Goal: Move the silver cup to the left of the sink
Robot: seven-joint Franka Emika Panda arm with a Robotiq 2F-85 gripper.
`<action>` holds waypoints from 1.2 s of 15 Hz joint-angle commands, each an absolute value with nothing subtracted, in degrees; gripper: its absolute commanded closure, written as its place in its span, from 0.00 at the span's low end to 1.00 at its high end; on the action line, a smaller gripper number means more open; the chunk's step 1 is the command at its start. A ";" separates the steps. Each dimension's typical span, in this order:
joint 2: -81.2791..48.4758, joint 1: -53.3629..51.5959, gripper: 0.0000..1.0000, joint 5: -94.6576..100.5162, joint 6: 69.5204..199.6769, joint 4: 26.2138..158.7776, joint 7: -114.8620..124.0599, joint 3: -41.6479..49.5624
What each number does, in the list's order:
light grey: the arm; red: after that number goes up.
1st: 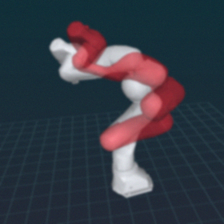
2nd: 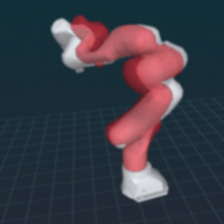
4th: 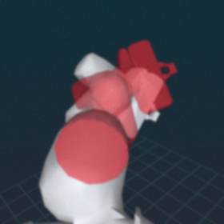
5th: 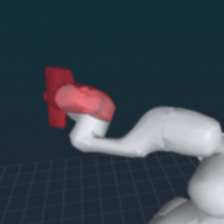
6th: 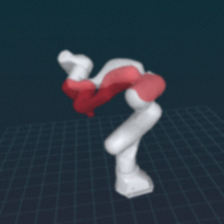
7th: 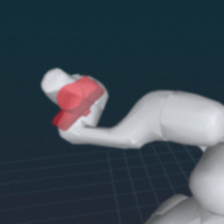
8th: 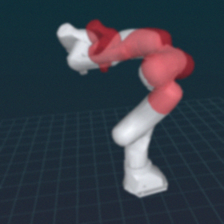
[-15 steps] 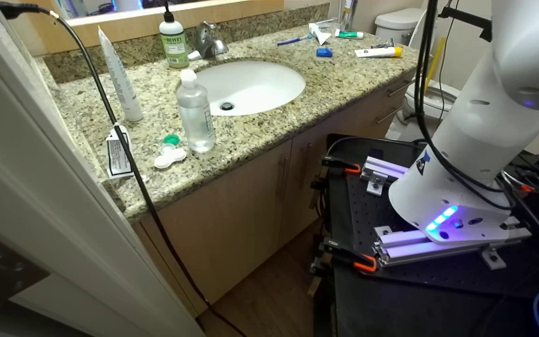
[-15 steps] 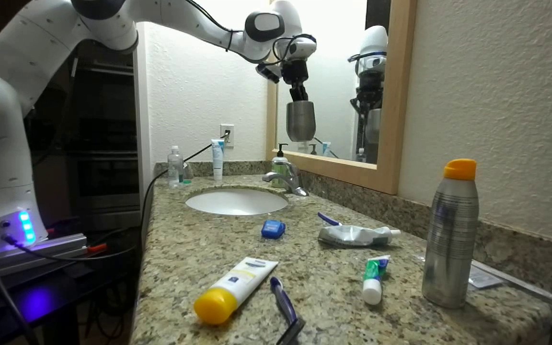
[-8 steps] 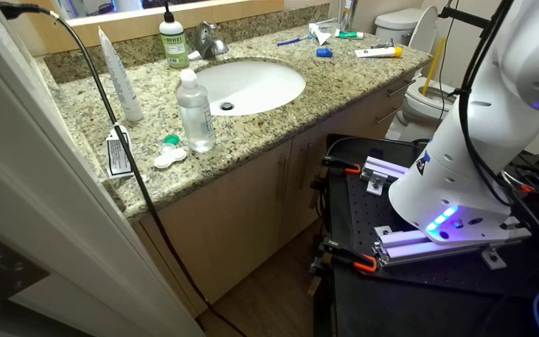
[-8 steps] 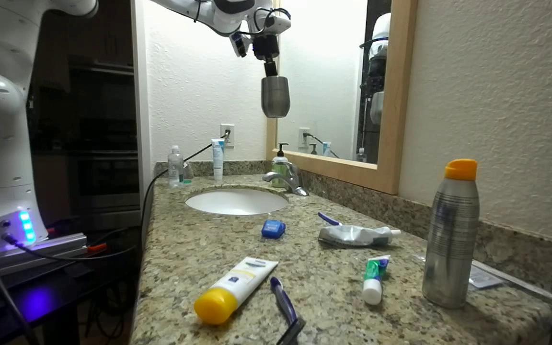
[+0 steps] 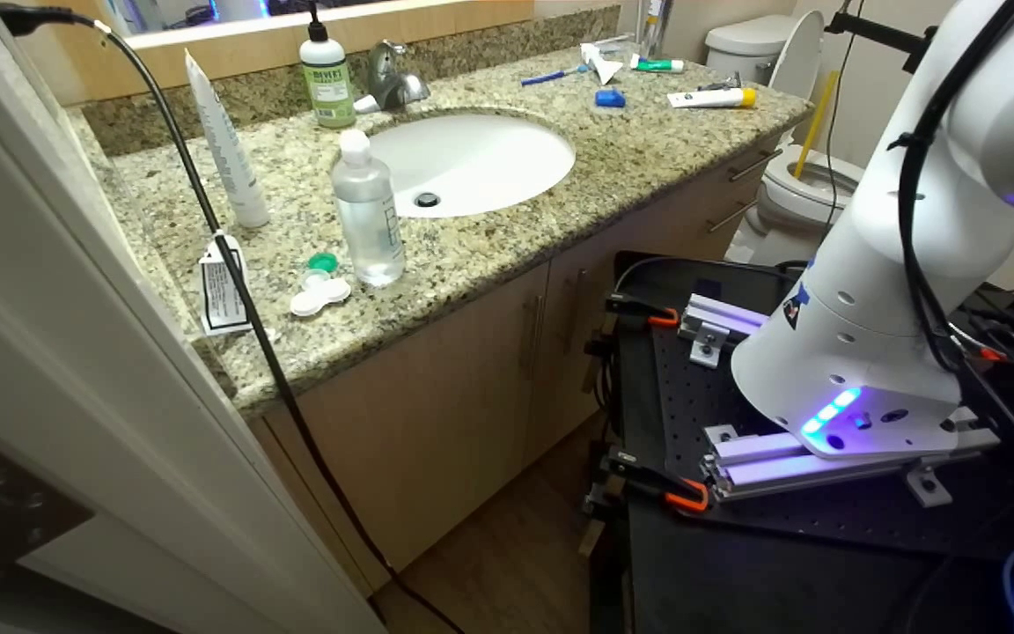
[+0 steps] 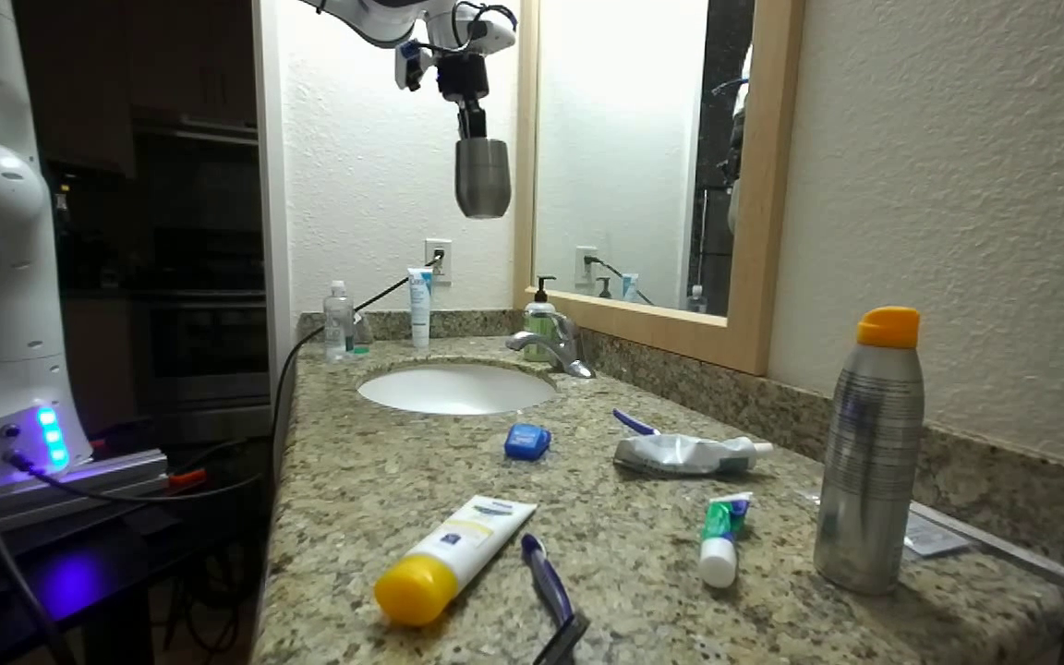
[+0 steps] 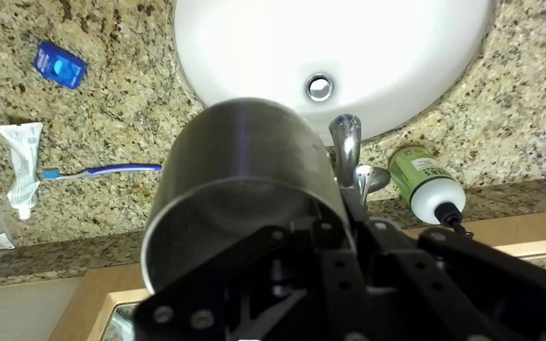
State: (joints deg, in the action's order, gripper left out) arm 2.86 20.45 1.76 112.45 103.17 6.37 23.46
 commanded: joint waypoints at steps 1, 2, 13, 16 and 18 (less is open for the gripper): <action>4.39 19.80 0.98 3.97 113.87 106.22 6.42 21.56; 7.83 18.39 0.98 6.41 115.31 111.04 5.37 19.80; 17.56 9.45 0.93 8.48 120.46 125.45 7.08 7.47; 17.52 9.72 0.93 8.47 120.45 125.41 7.20 7.81; 12.00 9.60 0.98 8.66 121.28 122.86 11.01 6.97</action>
